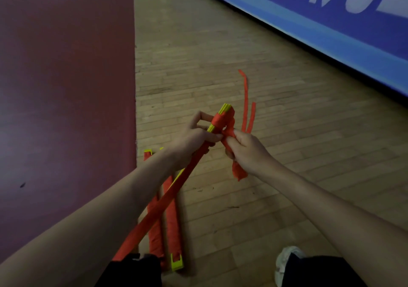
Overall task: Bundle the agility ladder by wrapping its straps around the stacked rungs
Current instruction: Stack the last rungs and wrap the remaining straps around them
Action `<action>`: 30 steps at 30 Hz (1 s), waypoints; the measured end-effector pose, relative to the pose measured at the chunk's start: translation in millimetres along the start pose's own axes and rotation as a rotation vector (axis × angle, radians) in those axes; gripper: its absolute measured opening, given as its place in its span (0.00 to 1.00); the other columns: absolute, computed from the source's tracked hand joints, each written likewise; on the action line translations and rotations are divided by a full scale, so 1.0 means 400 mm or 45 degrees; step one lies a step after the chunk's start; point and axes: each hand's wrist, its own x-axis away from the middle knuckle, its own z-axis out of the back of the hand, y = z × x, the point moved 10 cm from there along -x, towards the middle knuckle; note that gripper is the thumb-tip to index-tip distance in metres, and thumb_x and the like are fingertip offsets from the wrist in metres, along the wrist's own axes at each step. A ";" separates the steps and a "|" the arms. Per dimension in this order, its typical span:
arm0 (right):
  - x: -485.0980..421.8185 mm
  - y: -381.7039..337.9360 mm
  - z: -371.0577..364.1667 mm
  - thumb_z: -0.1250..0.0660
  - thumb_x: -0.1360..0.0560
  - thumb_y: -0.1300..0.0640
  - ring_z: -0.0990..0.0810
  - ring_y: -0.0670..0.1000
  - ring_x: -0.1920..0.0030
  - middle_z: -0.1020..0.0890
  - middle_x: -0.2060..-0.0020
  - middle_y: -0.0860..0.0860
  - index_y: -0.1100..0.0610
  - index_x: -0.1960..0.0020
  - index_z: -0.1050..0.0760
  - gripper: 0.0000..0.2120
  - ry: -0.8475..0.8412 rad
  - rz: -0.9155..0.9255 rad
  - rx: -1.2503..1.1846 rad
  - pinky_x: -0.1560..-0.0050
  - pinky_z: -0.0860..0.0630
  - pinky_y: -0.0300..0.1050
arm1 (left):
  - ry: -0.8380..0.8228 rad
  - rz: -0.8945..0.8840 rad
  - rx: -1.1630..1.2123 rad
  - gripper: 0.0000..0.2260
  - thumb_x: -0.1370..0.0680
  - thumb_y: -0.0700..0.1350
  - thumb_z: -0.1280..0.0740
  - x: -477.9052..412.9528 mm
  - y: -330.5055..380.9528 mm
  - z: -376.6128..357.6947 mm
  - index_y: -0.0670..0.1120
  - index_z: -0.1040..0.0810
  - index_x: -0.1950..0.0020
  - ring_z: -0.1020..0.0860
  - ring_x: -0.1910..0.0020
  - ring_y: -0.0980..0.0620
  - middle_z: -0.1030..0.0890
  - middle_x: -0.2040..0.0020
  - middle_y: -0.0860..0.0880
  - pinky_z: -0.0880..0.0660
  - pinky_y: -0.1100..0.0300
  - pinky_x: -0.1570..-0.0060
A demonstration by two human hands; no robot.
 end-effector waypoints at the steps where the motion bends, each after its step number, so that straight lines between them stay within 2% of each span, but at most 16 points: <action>1: 0.002 -0.002 0.000 0.44 0.20 0.58 0.29 0.49 0.70 0.28 0.74 0.46 0.56 0.58 0.26 0.11 -0.005 0.000 0.000 0.65 0.34 0.50 | -0.032 -0.004 0.032 0.14 0.28 0.30 0.32 0.003 0.002 -0.005 0.46 0.28 0.50 0.27 0.65 0.52 0.24 0.63 0.47 0.34 0.58 0.67; 7: 0.015 -0.020 0.004 0.45 0.18 0.58 0.26 0.50 0.68 0.25 0.70 0.49 0.56 0.48 0.25 0.10 -0.036 0.041 0.086 0.63 0.29 0.51 | -0.189 -0.044 0.205 0.13 0.25 0.30 0.36 0.013 0.018 -0.034 0.47 0.31 0.51 0.29 0.65 0.54 0.23 0.65 0.51 0.37 0.58 0.66; 10: 0.023 -0.043 0.010 0.46 0.18 0.58 0.22 0.51 0.67 0.22 0.66 0.51 0.55 0.51 0.26 0.10 -0.033 0.131 0.196 0.62 0.25 0.53 | -0.109 -0.036 0.195 0.12 0.25 0.31 0.34 0.008 0.015 -0.025 0.47 0.30 0.49 0.29 0.65 0.54 0.23 0.65 0.52 0.35 0.59 0.66; 14: 0.026 -0.064 0.025 0.46 0.18 0.60 0.23 0.57 0.66 0.22 0.65 0.56 0.56 0.53 0.27 0.10 0.003 0.177 0.257 0.63 0.27 0.56 | -0.139 -0.099 0.188 0.13 0.25 0.30 0.34 0.012 0.029 -0.036 0.44 0.31 0.47 0.27 0.69 0.58 0.22 0.67 0.53 0.32 0.65 0.69; 17: 0.025 -0.079 0.021 0.46 0.18 0.58 0.25 0.54 0.67 0.26 0.68 0.50 0.52 0.51 0.28 0.09 -0.042 0.205 0.288 0.64 0.29 0.57 | -0.227 -0.150 0.245 0.15 0.24 0.29 0.36 0.022 0.049 -0.048 0.45 0.33 0.45 0.26 0.71 0.60 0.22 0.67 0.53 0.30 0.68 0.70; 20: 0.025 -0.090 0.009 0.46 0.18 0.58 0.31 0.43 0.70 0.30 0.69 0.43 0.58 0.42 0.27 0.11 -0.066 0.252 0.349 0.67 0.34 0.47 | -0.322 -0.162 0.376 0.15 0.26 0.28 0.35 0.031 0.059 -0.058 0.45 0.33 0.47 0.23 0.70 0.58 0.22 0.66 0.50 0.28 0.68 0.70; 22: 0.025 -0.099 0.014 0.45 0.18 0.59 0.33 0.42 0.72 0.31 0.69 0.42 0.58 0.38 0.27 0.12 -0.047 0.277 0.344 0.68 0.37 0.40 | -0.334 -0.186 0.418 0.16 0.28 0.30 0.33 0.032 0.065 -0.059 0.47 0.32 0.47 0.22 0.66 0.56 0.23 0.64 0.49 0.26 0.67 0.67; 24: 0.027 -0.109 0.028 0.44 0.19 0.59 0.32 0.43 0.72 0.31 0.70 0.43 0.58 0.37 0.27 0.13 -0.034 0.299 0.316 0.69 0.37 0.41 | -0.306 -0.206 0.457 0.14 0.27 0.32 0.35 0.031 0.072 -0.056 0.47 0.32 0.47 0.23 0.65 0.56 0.23 0.62 0.49 0.26 0.67 0.67; 27: 0.035 -0.126 0.040 0.39 0.21 0.51 0.29 0.43 0.70 0.29 0.69 0.43 0.52 0.38 0.26 0.13 -0.029 0.370 0.358 0.68 0.34 0.41 | -0.323 -0.204 0.535 0.13 0.26 0.32 0.36 0.029 0.077 -0.063 0.48 0.31 0.47 0.23 0.63 0.55 0.24 0.60 0.48 0.25 0.64 0.66; 29: 0.040 -0.135 0.044 0.35 0.25 0.42 0.28 0.41 0.68 0.29 0.69 0.41 0.49 0.38 0.26 0.19 0.039 0.422 0.452 0.66 0.34 0.38 | -0.304 -0.178 0.544 0.14 0.26 0.32 0.35 0.027 0.070 -0.070 0.48 0.31 0.47 0.22 0.64 0.54 0.23 0.61 0.48 0.25 0.63 0.68; 30: 0.040 -0.136 0.047 0.34 0.26 0.41 0.28 0.41 0.68 0.29 0.69 0.40 0.49 0.39 0.25 0.20 0.088 0.430 0.475 0.66 0.34 0.38 | -0.273 -0.163 0.550 0.14 0.26 0.31 0.36 0.024 0.063 -0.070 0.48 0.31 0.48 0.23 0.65 0.54 0.23 0.63 0.49 0.26 0.63 0.69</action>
